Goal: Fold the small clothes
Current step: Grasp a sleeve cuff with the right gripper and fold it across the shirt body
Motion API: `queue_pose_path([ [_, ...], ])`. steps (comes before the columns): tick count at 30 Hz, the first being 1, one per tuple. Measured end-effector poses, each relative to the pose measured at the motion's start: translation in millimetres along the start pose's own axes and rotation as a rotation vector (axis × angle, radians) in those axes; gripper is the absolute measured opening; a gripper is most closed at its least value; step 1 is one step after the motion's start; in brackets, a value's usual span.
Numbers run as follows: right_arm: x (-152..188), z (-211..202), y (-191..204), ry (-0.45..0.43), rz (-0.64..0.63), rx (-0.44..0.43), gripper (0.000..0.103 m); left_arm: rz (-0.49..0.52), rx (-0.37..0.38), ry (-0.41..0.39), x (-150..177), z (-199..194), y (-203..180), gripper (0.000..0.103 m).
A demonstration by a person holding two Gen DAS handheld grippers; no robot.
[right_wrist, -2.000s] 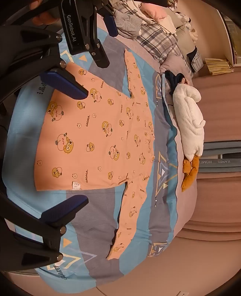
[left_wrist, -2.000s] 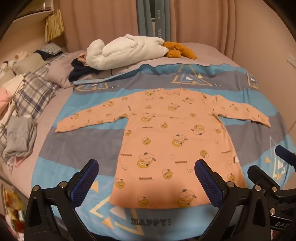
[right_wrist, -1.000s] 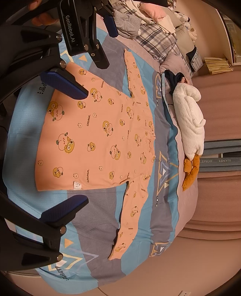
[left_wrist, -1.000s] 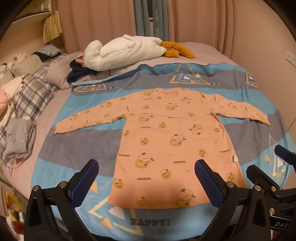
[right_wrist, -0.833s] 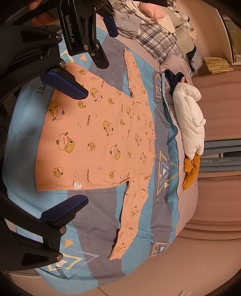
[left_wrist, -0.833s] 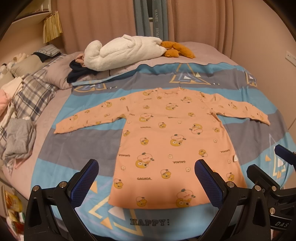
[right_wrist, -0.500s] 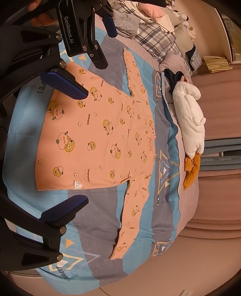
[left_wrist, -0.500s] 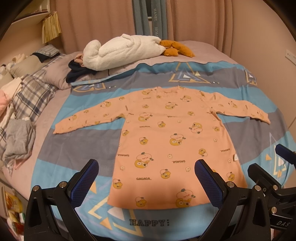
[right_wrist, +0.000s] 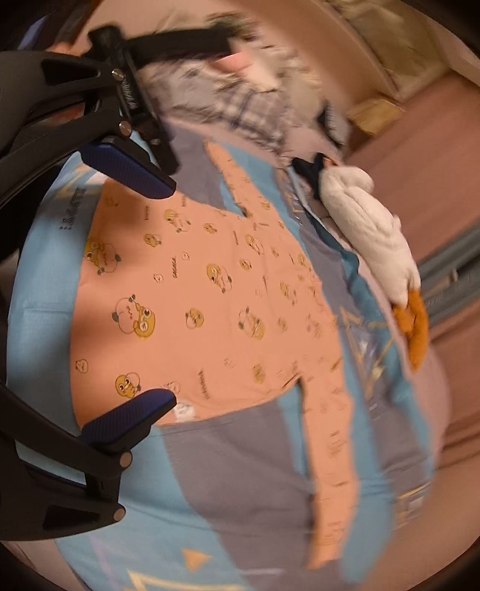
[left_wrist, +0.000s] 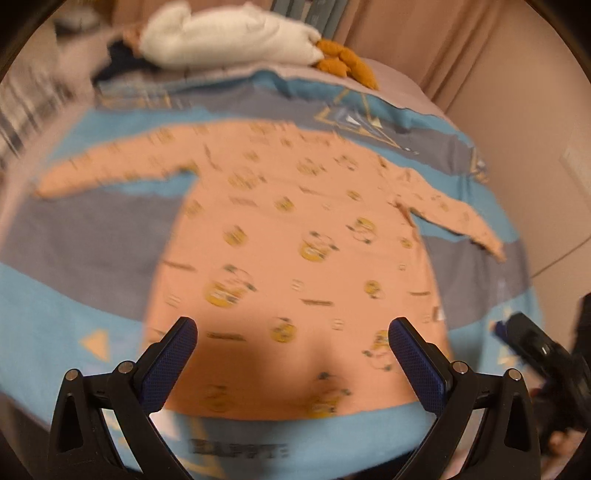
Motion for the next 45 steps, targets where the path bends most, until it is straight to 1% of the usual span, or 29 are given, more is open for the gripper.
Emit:
queue_pose_path([
  [2,-5,-2,-25,-0.044,0.095,-0.025,0.103,-0.040,0.053,0.027,-1,10,1,0.102],
  [4,-14,-7,-54,-0.107,0.195,-0.041,0.102,-0.059,0.059,0.041,-5,22,4,0.102],
  [7,-32,-18,-97,-0.204,0.299,-0.017,0.102,-0.085,0.081,0.077,-14,39,6,0.102],
  [9,-45,-27,-126,-0.261,0.356,0.010,0.101,-0.108,0.131,0.098,-21,48,4,0.102],
  [12,-67,-36,-171,-0.323,0.431,0.063,0.096,-0.119,0.136,0.074,-37,56,4,0.102],
  [15,-89,-40,-217,-0.365,0.489,0.117,0.088,-0.136,0.141,0.033,-58,62,4,0.102],
  [17,-106,-41,-245,-0.395,0.530,0.131,0.082,-0.143,0.137,0.016,-71,68,3,0.102],
  [18,-110,-40,-255,-0.408,0.539,0.135,0.081,-0.144,0.136,0.012,-76,71,3,0.102],
  [21,-132,-40,-291,-0.454,0.588,0.139,0.075,-0.146,0.121,0.016,-90,83,3,0.102],
  [22,-136,-39,-300,-0.471,0.606,0.140,0.071,-0.144,0.115,0.020,-93,87,2,0.102],
  [23,-141,-40,-311,-0.494,0.632,0.138,0.065,-0.143,0.110,0.023,-97,90,2,0.102],
  [25,-153,-42,-329,-0.548,0.675,0.121,0.059,-0.143,0.102,0.030,-103,97,1,0.102],
  [27,-162,-40,-341,-0.579,0.711,0.103,0.052,-0.146,0.086,0.040,-106,104,2,0.102],
  [28,-163,-39,-344,-0.589,0.725,0.098,0.043,-0.150,0.081,0.045,-107,107,3,0.102],
  [29,-165,-39,-349,-0.599,0.741,0.094,0.037,-0.154,0.075,0.052,-108,110,4,0.102],
  [30,-166,-40,-353,-0.606,0.758,0.106,0.021,-0.158,0.071,0.057,-108,113,5,0.102],
  [31,-165,-40,-357,-0.606,0.769,0.131,0.009,-0.160,0.068,0.062,-109,114,7,0.102],
  [32,-166,-42,-360,-0.599,0.772,0.169,0.009,-0.161,0.062,0.063,-108,115,9,0.102],
  [34,-170,-45,-357,-0.597,0.758,0.168,0.009,-0.165,0.042,0.061,-109,116,16,0.102],
  [37,-194,-53,-322,-0.568,0.616,0.194,0.009,-0.199,0.005,0.061,-112,117,32,0.102],
  [39,-212,-50,-292,-0.536,0.516,0.201,0.009,-0.235,-0.012,0.057,-113,116,46,0.102],
  [40,-222,-48,-273,-0.512,0.465,0.204,0.009,-0.256,-0.014,0.055,-114,115,54,0.102],
  [41,-236,-42,-244,-0.473,0.387,0.210,0.009,-0.281,-0.009,0.052,-114,114,63,0.102],
  [42,-244,-35,-228,-0.452,0.341,0.211,0.009,-0.297,-0.004,0.052,-114,112,68,0.102],
  [43,-255,-25,-198,-0.418,0.268,0.209,0.009,-0.319,0.005,0.048,-114,109,75,0.102],
  [45,-270,-2,-153,-0.368,0.165,0.195,0.009,-0.354,0.022,0.035,-114,102,89,0.102],
])
Point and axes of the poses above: each gripper's, at about its wrist camera, not at the fingertips, and z roughly the way its jaws point, y to its left, x to its underside, the point moved 8 cm from there along z, roughly the way its jaws point, and after that the axes turned 11 degrees about -x, right-handed, at the moved point
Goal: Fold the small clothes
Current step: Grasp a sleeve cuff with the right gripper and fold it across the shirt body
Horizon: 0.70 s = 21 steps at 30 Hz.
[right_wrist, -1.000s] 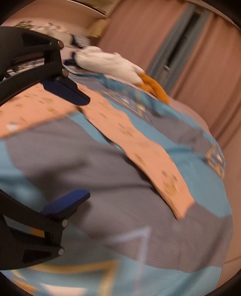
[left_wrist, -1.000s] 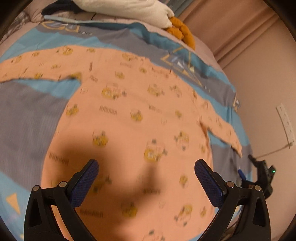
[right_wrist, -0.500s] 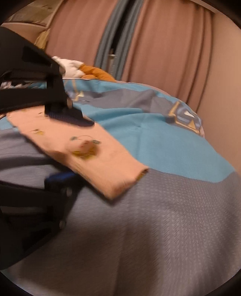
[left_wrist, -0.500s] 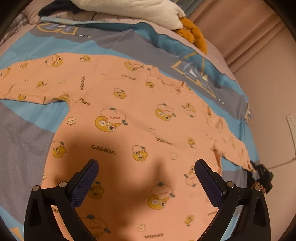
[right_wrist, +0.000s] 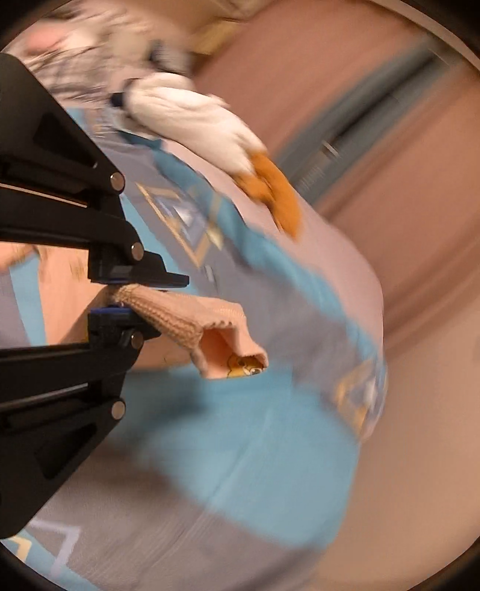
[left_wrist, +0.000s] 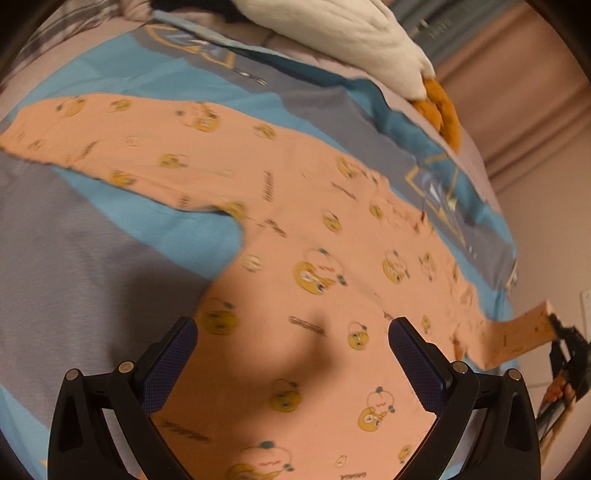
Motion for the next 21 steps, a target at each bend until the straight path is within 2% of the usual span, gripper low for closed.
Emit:
queue_pose_path([
  [1,1,9,24,0.000,-0.041,-0.005,0.009,-0.014,0.006,-0.008,-3,-5,8,0.102],
  [3,15,31,85,0.052,-0.151,-0.039,0.009,-0.034,0.009,-0.023,-7,-14,22,0.102],
  [5,40,51,139,0.094,-0.256,-0.058,0.009,-0.053,0.005,-0.035,-12,-21,37,0.102],
  [8,72,91,194,0.142,-0.417,-0.048,0.009,-0.066,-0.015,-0.046,-16,-27,59,0.102],
  [9,94,106,213,0.179,-0.461,-0.062,0.009,-0.064,-0.025,-0.049,-18,-29,65,0.102],
  [14,193,178,255,0.324,-0.699,-0.013,0.009,-0.079,-0.058,-0.069,-27,-35,95,0.102],
  [15,200,193,259,0.344,-0.729,-0.006,0.009,-0.085,-0.063,-0.070,-28,-35,100,0.102],
  [18,248,226,260,0.410,-0.858,0.040,0.009,-0.099,-0.073,-0.073,-32,-35,112,0.102],
  [21,286,246,271,0.449,-0.978,0.072,0.009,-0.111,-0.074,-0.074,-34,-35,120,0.102],
])
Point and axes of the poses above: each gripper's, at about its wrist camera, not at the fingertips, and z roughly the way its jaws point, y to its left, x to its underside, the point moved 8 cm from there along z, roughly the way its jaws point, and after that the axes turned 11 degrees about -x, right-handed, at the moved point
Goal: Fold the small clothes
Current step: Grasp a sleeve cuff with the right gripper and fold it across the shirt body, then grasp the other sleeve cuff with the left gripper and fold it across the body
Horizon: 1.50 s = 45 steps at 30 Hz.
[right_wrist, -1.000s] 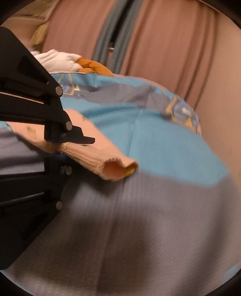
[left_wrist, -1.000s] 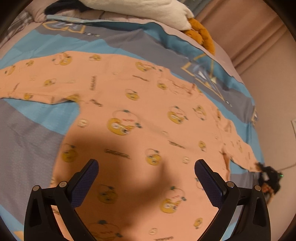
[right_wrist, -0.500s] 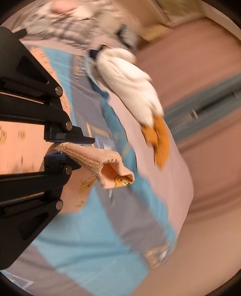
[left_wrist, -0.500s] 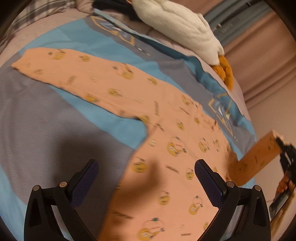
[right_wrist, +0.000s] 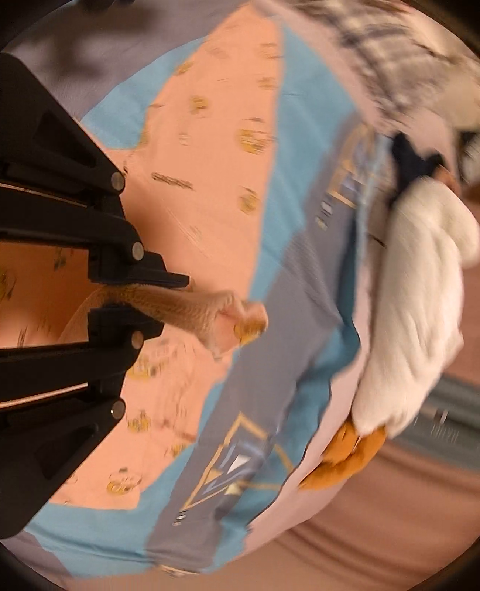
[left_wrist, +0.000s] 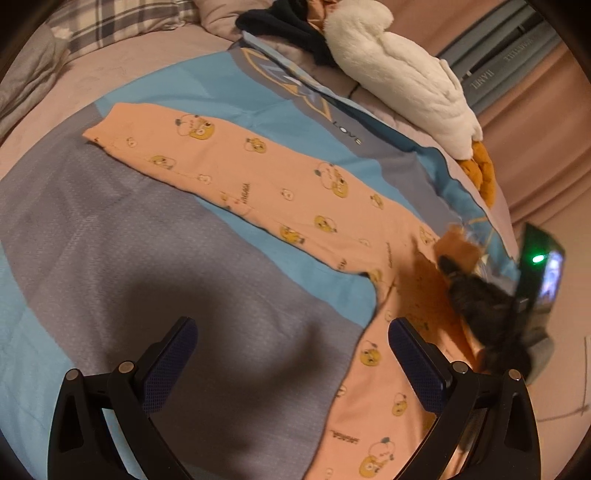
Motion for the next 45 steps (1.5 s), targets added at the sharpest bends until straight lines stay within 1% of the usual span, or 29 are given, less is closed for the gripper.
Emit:
queue_pose_path([
  [3,-3,12,27,0.009,-0.065,-0.004,0.009,-0.010,-0.001,0.004,-2,2,4,0.102],
  [5,-1,18,41,0.032,-0.123,-0.005,0.015,-0.013,-0.001,0.013,-3,4,6,0.102],
  [6,2,24,45,0.073,-0.137,-0.012,0.021,-0.016,0.001,0.016,-3,4,6,0.102],
  [7,7,29,49,0.120,-0.135,-0.041,0.035,-0.019,0.004,0.016,-3,4,8,0.102],
  [8,10,29,53,0.130,-0.120,-0.078,0.038,-0.023,0.007,0.016,-5,4,9,0.102],
  [10,11,18,59,0.118,-0.090,-0.190,0.038,-0.040,0.019,0.014,-8,5,14,0.102],
  [11,10,7,58,0.103,-0.050,-0.271,0.041,-0.058,0.034,0.016,-11,5,17,0.102],
  [12,8,-6,54,0.083,0.007,-0.356,0.042,-0.076,0.053,0.016,-14,4,20,0.102],
  [13,4,-21,43,0.049,0.093,-0.462,0.044,-0.102,0.076,0.012,-17,4,24,0.102],
  [15,1,-39,15,-0.001,0.227,-0.561,0.044,-0.167,0.115,-0.001,-25,3,34,0.102],
  [16,0,-44,-2,-0.022,0.285,-0.574,0.043,-0.192,0.126,-0.007,-28,4,38,0.102],
  [17,-1,-46,-21,-0.038,0.328,-0.561,0.038,-0.223,0.140,-0.011,-33,5,43,0.102],
  [18,0,-45,-36,-0.044,0.343,-0.521,0.022,-0.252,0.156,-0.012,-37,8,47,0.102],
  [19,3,-43,-42,-0.035,0.346,-0.493,0.015,-0.278,0.175,-0.012,-42,10,51,0.102],
  [20,6,-37,-44,-0.014,0.349,-0.484,0.014,-0.302,0.195,-0.013,-46,13,56,0.102],
  [22,9,-28,-32,-0.002,0.337,-0.499,0.011,-0.336,0.239,-0.014,-54,17,61,0.102],
  [26,4,-3,10,-0.007,0.270,-0.539,0.011,-0.402,0.304,-0.027,-71,22,79,0.102],
  [28,-3,11,24,-0.030,0.249,-0.523,0.011,-0.437,0.327,-0.042,-81,23,93,0.102],
  [29,-5,25,33,-0.025,0.238,-0.498,0.011,-0.451,0.337,-0.047,-86,24,99,0.102],
  [32,7,52,39,0.070,0.205,-0.486,0.011,-0.501,0.359,-0.060,-101,30,116,0.102],
  [33,4,49,38,0.054,0.190,-0.485,0.011,-0.518,0.370,-0.068,-106,33,121,0.102],
  [34,1,43,38,0.048,0.189,-0.503,0.014,-0.535,0.374,-0.074,-112,37,126,0.102],
  [35,-1,34,36,0.037,0.217,-0.547,0.013,-0.549,0.381,-0.080,-119,39,129,0.102],
  [37,-4,19,29,-0.001,0.228,-0.568,0.013,-0.558,0.399,-0.110,-133,42,129,0.102],
  [39,-4,3,19,-0.042,0.234,-0.570,0.014,-0.555,0.369,-0.137,-141,47,129,0.101],
  [40,-2,-3,17,-0.052,0.239,-0.574,0.014,-0.556,0.340,-0.149,-145,51,130,0.096],
  [42,2,-15,6,-0.078,0.265,-0.582,0.014,-0.561,0.294,-0.162,-150,60,132,0.081],
  [44,10,-25,-7,-0.095,0.294,-0.585,0.014,-0.558,0.253,-0.150,-150,71,134,0.048],
  [45,15,-30,-11,-0.101,0.305,-0.582,0.014,-0.557,0.232,-0.139,-149,77,136,0.042],
])
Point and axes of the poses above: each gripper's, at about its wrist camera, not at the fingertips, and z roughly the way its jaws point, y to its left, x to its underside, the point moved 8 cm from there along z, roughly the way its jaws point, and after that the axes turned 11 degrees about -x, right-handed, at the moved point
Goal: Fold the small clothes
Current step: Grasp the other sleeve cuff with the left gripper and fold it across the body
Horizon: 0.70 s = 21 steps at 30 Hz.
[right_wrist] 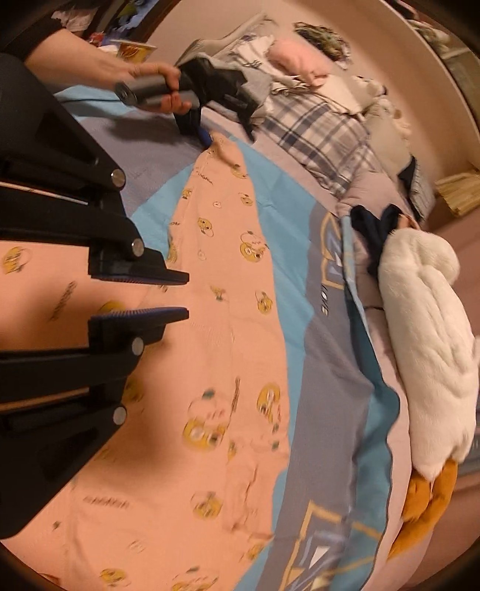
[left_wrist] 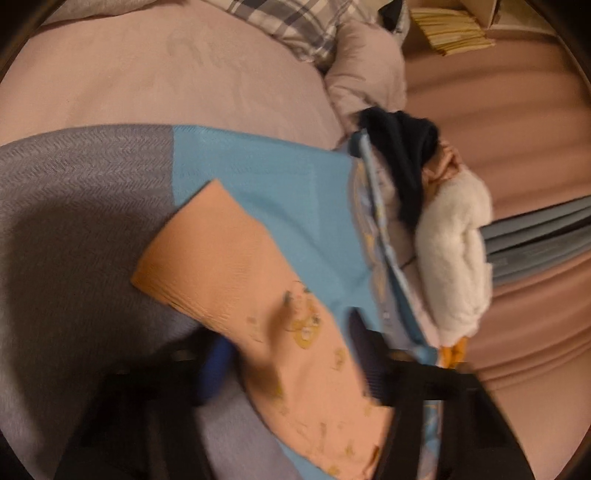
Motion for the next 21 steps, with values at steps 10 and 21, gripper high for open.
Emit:
queue_pose_path([
  [10,29,-42,-39,-0.032,0.095,0.055,0.014,0.282,-0.120,-0.069,20,-26,-50,0.001],
  [21,42,-95,-66,-0.133,0.213,0.039,0.015,0.781,0.006,-0.050,175,-67,-212,0.001],
])
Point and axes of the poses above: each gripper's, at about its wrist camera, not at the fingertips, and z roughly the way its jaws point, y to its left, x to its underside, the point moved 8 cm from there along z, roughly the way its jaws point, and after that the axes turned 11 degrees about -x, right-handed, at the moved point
